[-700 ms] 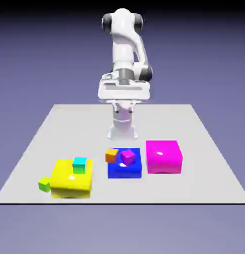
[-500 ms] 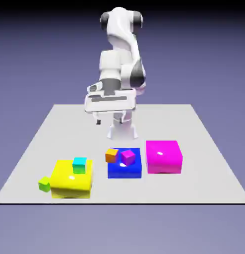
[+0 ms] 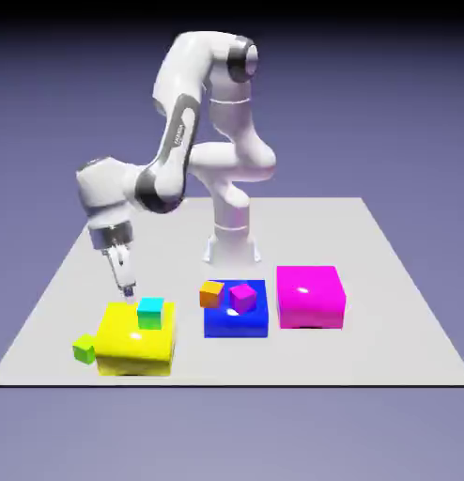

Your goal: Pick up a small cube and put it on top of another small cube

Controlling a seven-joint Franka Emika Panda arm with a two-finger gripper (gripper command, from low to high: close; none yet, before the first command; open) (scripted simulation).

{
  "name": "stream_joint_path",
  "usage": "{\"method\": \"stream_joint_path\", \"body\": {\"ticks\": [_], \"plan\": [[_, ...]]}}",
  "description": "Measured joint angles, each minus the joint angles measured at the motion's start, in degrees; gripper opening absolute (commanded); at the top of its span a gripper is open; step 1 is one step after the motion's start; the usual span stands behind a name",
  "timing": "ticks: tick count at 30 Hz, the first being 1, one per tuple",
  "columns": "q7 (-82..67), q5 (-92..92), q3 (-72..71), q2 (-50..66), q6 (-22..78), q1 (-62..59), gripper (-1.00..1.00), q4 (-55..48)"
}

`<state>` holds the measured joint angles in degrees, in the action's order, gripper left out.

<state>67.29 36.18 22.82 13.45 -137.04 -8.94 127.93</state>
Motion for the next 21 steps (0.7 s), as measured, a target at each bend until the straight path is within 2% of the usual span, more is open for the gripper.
{"method": "stream_joint_path", "body": {"ticks": [11,13,16,17,21], "plan": [[12.3,17.9,11.3,22.8,18.3,-4.8,0.00,-16.4],[12.8,18.7,11.8,23.8,19.1,-5.0,0.00,-17.1],[9.9,24.2,7.7,30.0,14.8,-5.7,0.00,-18.1],[9.6,24.7,7.4,30.6,14.4,-5.7,-1.00,-18.2],[11.5,21.1,10.1,26.4,17.2,-5.3,-1.00,-17.5]]}}
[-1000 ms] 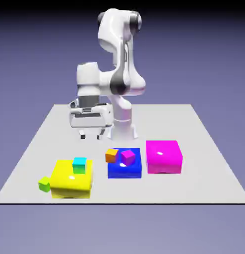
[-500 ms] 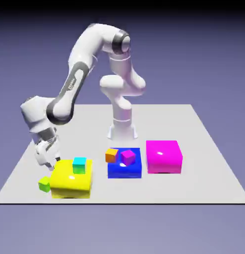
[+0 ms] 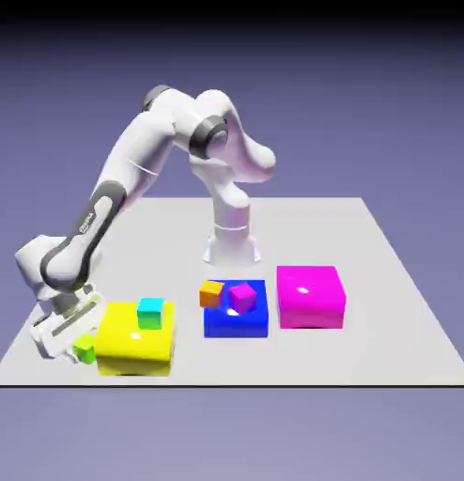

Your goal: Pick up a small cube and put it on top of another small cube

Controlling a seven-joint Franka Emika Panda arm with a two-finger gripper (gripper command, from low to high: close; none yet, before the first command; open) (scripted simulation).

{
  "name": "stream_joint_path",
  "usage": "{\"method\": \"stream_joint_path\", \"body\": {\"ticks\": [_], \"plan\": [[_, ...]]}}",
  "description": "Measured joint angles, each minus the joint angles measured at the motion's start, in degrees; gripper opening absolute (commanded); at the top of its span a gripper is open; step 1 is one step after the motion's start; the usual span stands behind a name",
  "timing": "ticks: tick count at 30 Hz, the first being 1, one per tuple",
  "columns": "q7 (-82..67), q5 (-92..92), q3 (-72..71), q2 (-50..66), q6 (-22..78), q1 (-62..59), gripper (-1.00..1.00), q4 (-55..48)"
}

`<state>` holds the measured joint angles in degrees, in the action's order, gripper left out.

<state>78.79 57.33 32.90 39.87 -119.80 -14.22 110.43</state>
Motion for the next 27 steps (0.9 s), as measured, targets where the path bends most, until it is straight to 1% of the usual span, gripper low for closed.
{"method": "stream_joint_path", "body": {"ticks": [3,5,17,19,22,23,25,27], "plan": [[1.2,-6.6,4.1,-5.1,2.9,2.8,-1.00,2.0],[2.0,-11.4,3.6,-9.0,4.1,3.8,-1.00,3.9],[10.3,-32.1,-18.3,-33.6,8.1,-3.4,-1.00,13.1],[10.5,-30.5,-20.3,-33.0,7.7,-5.2,-1.00,12.6],[7.9,-27.1,-21.8,-29.2,0.2,-4.2,-1.00,16.6],[7.5,-26.5,-22.1,-28.5,-1.1,-4.1,1.00,17.2],[7.5,-26.6,-22.1,-28.5,-1.0,-4.0,1.00,17.2],[9.3,-28.9,-21.1,-31.1,4.0,-4.7,1.00,14.6]]}}
